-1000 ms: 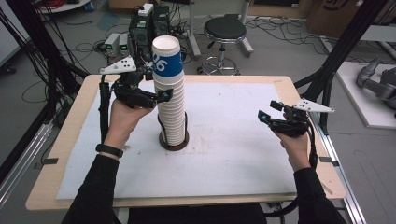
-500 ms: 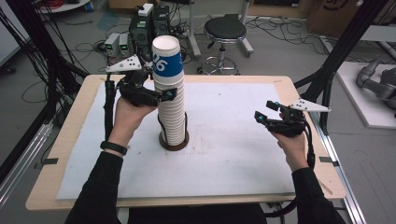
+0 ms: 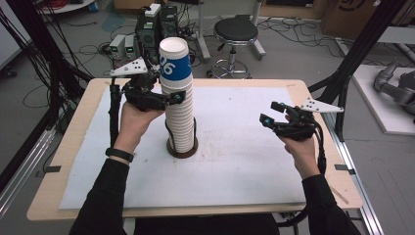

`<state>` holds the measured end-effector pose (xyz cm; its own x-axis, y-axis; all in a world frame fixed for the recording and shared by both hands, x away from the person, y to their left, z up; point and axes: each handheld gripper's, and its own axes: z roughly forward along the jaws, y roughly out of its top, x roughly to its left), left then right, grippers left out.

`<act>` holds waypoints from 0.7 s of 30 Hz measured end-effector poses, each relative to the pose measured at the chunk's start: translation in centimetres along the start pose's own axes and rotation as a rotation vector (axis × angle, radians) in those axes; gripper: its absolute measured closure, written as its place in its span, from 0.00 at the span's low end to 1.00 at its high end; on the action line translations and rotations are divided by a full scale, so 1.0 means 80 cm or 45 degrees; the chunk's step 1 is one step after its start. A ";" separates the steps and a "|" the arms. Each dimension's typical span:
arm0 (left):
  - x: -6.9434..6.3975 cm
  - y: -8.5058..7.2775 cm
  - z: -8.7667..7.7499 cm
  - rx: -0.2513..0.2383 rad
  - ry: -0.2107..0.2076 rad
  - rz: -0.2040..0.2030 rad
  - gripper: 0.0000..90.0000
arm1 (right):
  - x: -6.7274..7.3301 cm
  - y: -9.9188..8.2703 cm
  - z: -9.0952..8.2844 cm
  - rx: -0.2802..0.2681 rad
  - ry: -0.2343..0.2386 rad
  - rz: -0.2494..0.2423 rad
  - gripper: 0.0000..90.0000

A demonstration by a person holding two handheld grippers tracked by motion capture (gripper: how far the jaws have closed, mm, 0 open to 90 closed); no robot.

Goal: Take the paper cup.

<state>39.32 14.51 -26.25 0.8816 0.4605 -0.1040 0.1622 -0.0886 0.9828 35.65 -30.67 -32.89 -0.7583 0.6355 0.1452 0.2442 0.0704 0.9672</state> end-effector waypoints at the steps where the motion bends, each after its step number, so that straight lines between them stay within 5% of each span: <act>1: 0.000 0.000 0.000 0.000 0.000 -0.002 0.13 | 0.003 0.004 0.001 -0.011 0.015 -0.002 0.24; 21: 0.000 0.000 0.001 -0.004 0.000 -0.003 0.13 | 0.051 0.114 0.040 -0.083 0.218 -0.155 0.26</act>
<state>39.37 14.44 -26.27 0.8811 0.4608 -0.1063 0.1630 -0.0848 0.9830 36.74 -24.98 -24.12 -0.8728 0.4851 0.0545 0.1090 0.0848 0.9904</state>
